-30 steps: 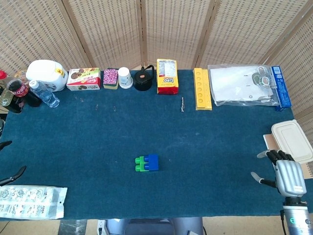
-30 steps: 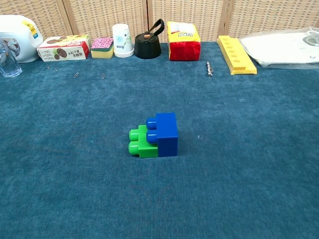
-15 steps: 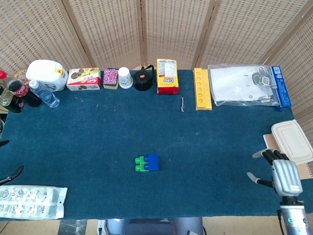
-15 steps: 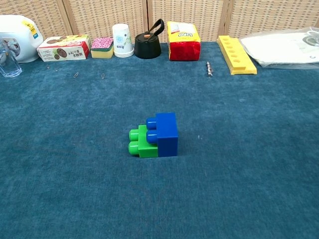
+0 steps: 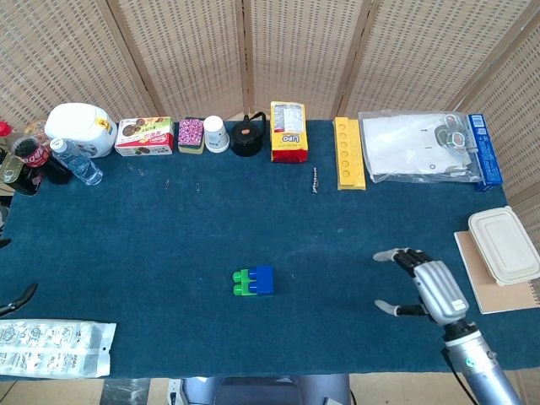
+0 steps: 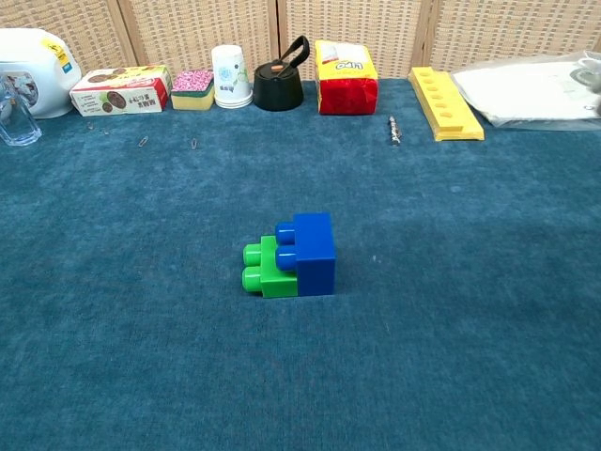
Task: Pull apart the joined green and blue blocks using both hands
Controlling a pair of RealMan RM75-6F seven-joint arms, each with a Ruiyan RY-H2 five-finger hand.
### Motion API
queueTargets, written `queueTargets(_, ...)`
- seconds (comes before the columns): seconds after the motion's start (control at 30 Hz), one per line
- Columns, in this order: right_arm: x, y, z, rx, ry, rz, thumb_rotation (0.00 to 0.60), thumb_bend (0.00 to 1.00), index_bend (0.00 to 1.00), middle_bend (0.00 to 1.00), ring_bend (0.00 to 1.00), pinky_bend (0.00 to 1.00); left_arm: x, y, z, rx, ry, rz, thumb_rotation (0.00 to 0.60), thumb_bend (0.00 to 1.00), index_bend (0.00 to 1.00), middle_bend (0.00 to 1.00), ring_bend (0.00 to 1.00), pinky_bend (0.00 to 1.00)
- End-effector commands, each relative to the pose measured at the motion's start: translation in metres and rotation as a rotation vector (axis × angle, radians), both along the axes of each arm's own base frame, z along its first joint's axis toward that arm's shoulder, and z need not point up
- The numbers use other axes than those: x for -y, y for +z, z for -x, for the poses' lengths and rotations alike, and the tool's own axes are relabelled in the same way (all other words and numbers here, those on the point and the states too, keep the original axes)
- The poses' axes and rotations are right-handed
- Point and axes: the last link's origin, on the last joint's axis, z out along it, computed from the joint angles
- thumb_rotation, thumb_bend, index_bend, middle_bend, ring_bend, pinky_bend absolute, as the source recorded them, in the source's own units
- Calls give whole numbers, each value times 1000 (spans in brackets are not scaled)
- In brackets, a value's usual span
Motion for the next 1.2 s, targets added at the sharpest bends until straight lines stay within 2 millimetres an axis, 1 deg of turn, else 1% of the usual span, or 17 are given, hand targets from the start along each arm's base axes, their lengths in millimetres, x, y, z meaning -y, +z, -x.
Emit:
queueTargets(0.03, 15, -23, -32, -1, 74, -101, 521, 152, 165, 226, 227, 278, -2, 2, -2, -8, -5, -1, 356, 230, 245, 124, 85, 160)
queueTargets(0.13, 25, -41, -48, -36, 92, -141, 497, 139, 109, 163, 177, 245, -3, 4, -3, -14, -7, -1, 354, 229, 245, 124, 85, 160)
queueTargets(0.2, 32, -54, -57, -52, 101, -160, 471, 137, 91, 139, 155, 228, -4, 5, -4, -17, -9, 1, 354, 230, 245, 124, 85, 160)
queueTargets(0.27, 36, -62, -64, -67, 108, -161, 453, 137, 83, 119, 137, 214, -4, 5, -4, -19, -10, 3, 354, 230, 245, 124, 86, 160)
queueTargets(0.37, 41, -73, -72, -99, 114, -153, 445, 137, 73, 87, 115, 189, -5, 6, -4, -20, -11, 4, 352, 229, 245, 124, 85, 160)
queueTargets(0.47, 42, -85, -82, -113, 116, -164, 443, 137, 69, 72, 108, 186, -7, 7, -3, -22, -7, 6, 354, 229, 245, 124, 86, 160)
queueTargets(0.6, 43, -95, -93, -142, 131, -168, 441, 137, 69, 72, 107, 186, -9, 8, -3, -21, -10, 8, 353, 230, 244, 124, 86, 160)
queueTargets(0.73, 42, -112, -111, -169, 162, -194, 439, 137, 67, 73, 107, 185, -10, 7, -1, -17, -12, 13, 352, 230, 245, 124, 86, 160)
queueTargets(0.87, 43, -123, -120, -185, 170, -193, 442, 137, 65, 76, 108, 192, -10, 8, 1, -13, -8, 13, 351, 229, 246, 124, 85, 160)
queueTargets(1.0, 45, -138, -128, -218, 179, -181, 442, 137, 65, 98, 120, 227, -8, 10, 4, -12, -1, 6, 354, 230, 245, 124, 86, 160)
queueTargets(1.2, 47, -160, -142, -252, 191, -189, 442, 137, 68, 106, 139, 241, -4, 12, 8, -8, 9, -3, 352, 230, 245, 124, 85, 160)
